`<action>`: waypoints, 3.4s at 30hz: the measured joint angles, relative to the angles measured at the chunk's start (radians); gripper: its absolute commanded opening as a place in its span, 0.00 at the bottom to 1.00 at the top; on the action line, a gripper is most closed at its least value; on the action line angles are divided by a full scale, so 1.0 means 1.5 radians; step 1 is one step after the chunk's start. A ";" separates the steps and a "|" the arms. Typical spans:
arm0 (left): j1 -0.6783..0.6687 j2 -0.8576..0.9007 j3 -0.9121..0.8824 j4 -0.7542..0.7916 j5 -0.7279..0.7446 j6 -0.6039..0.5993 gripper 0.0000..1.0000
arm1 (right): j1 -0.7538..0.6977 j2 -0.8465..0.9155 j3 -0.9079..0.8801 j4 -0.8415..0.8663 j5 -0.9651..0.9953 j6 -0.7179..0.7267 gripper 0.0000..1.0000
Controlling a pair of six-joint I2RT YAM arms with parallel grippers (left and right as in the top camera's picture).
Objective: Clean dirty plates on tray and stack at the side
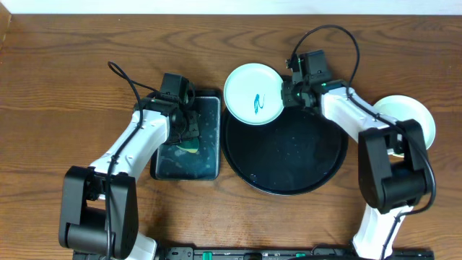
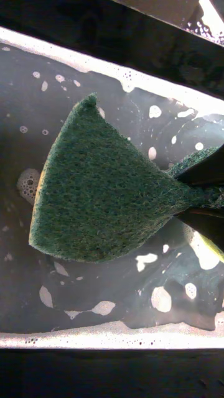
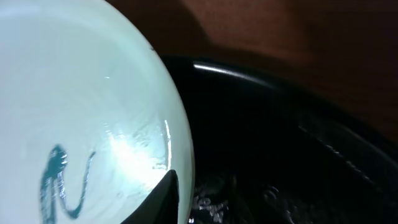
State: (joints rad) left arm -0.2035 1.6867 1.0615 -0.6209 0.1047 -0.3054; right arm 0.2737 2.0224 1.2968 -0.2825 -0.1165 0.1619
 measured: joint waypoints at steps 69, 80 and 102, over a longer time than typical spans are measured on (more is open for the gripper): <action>0.000 0.000 0.000 -0.002 0.000 0.000 0.08 | 0.014 -0.008 0.026 -0.387 -0.023 0.132 0.01; 0.000 0.000 0.000 -0.002 0.000 0.000 0.08 | 0.007 -0.009 0.027 -0.433 -0.029 0.256 0.03; 0.000 0.000 0.000 -0.002 0.000 0.000 0.07 | 0.005 -0.042 0.001 -0.335 0.058 0.177 0.12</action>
State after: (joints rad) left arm -0.2035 1.6867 1.0615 -0.6235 0.1047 -0.3054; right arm 0.2817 1.9587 1.2980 -0.7849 -0.0288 0.4278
